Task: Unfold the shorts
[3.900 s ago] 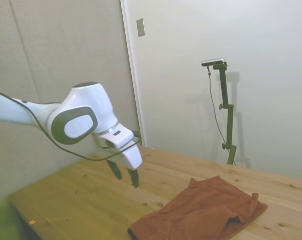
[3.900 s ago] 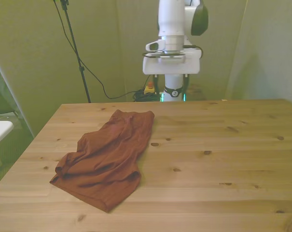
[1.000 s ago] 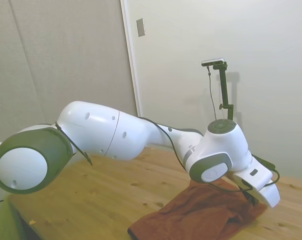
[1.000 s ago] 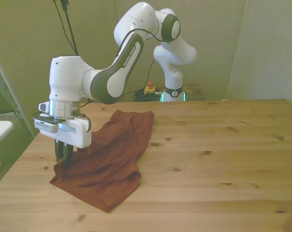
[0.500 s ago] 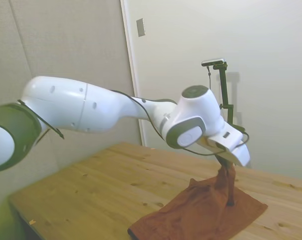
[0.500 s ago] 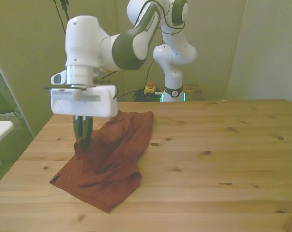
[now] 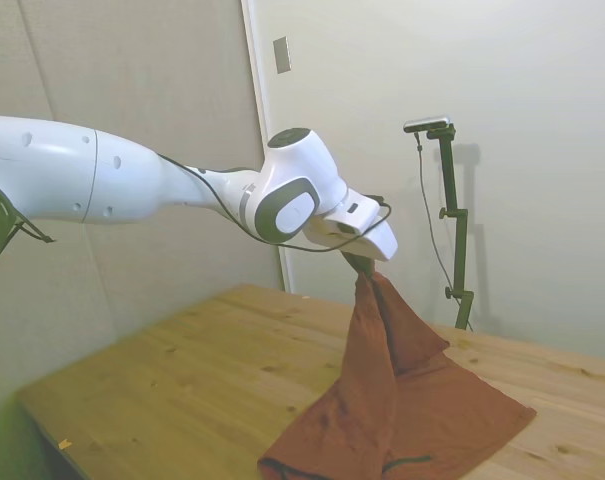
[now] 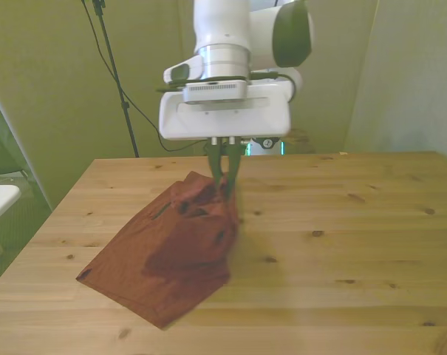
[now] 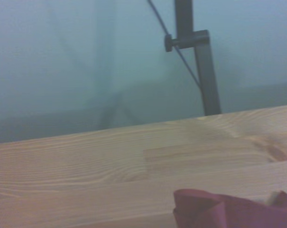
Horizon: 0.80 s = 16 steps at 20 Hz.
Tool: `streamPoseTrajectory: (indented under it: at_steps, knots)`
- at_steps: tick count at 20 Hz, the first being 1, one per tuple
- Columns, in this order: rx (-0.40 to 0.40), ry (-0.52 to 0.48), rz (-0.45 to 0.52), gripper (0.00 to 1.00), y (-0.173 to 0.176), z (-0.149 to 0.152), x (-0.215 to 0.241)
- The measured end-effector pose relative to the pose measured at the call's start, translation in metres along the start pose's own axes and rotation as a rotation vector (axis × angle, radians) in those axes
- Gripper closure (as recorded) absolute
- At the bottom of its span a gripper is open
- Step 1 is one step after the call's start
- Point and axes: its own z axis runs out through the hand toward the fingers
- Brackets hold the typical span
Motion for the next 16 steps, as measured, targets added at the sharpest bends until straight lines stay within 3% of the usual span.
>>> streamPoseTrajectory:
  at_steps: [7,16]
  knots:
    - [-0.055,-0.029,-0.092,1.0,-0.053,0.08,-0.061]
    - [-0.065,-0.049,-0.083,1.0,-0.092,0.15,-0.105]
